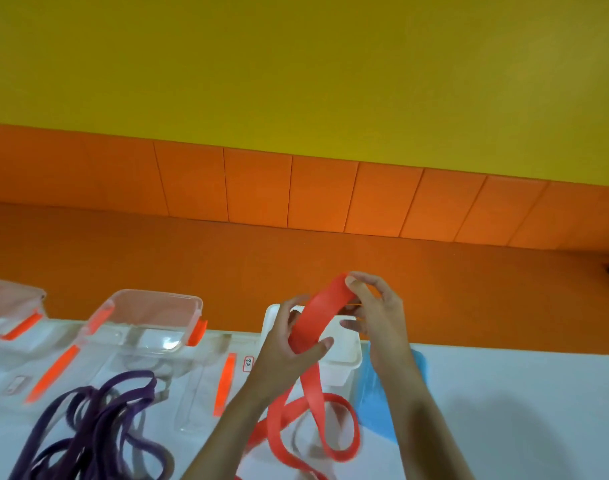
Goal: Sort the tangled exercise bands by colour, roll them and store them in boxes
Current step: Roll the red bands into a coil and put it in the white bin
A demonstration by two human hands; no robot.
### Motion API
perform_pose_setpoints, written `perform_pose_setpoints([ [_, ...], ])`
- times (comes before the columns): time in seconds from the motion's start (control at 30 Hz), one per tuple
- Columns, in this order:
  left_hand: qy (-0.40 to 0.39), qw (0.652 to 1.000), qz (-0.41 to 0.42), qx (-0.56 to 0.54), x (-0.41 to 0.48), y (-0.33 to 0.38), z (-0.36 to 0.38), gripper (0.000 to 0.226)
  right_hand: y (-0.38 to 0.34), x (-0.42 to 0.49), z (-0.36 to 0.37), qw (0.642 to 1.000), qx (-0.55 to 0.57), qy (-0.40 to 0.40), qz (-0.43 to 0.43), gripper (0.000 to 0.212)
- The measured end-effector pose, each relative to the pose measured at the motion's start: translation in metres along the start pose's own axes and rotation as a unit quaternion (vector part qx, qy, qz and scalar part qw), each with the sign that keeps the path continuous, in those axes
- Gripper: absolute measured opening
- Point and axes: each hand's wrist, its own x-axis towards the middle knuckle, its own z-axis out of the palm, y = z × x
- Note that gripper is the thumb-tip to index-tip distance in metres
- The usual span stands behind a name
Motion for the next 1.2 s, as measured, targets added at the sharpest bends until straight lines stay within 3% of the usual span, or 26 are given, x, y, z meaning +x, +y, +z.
perform_pose_setpoints([
  [0.13,0.024,0.999,0.015,0.046,-0.005,-0.008,0.000,0.065,0.023,-0.008,0.001,0.998,-0.054,-0.002,0.030,0.014],
  [0.43,0.073,0.994,0.017,0.084,-0.021,-0.020,-0.006,0.053,0.053,-0.023,-0.002,0.995,-0.030,-0.015,0.099,0.011],
  [0.67,0.024,0.990,0.030,0.138,-0.020,-0.020,-0.017,0.047,0.048,-0.022,-0.003,0.990,-0.060,-0.059,0.113,0.017],
  [0.9,0.061,0.993,0.056,0.088,-0.016,-0.024,-0.015,0.043,0.035,-0.023,-0.003,0.990,-0.036,-0.072,0.120,0.021],
  [1.0,0.063,0.991,0.061,0.099,-0.012,-0.014,-0.018,0.041,0.029,-0.020,-0.005,0.988,0.018,-0.075,0.135,0.023],
  [1.13,0.117,0.989,0.091,-0.013,-0.006,-0.003,-0.012,0.045,0.027,-0.019,-0.001,0.952,0.188,-0.133,0.204,0.019],
  [1.2,0.141,0.984,0.100,-0.045,-0.005,-0.004,-0.007,0.044,0.032,-0.021,0.004,0.937,0.210,-0.154,0.232,0.024],
])
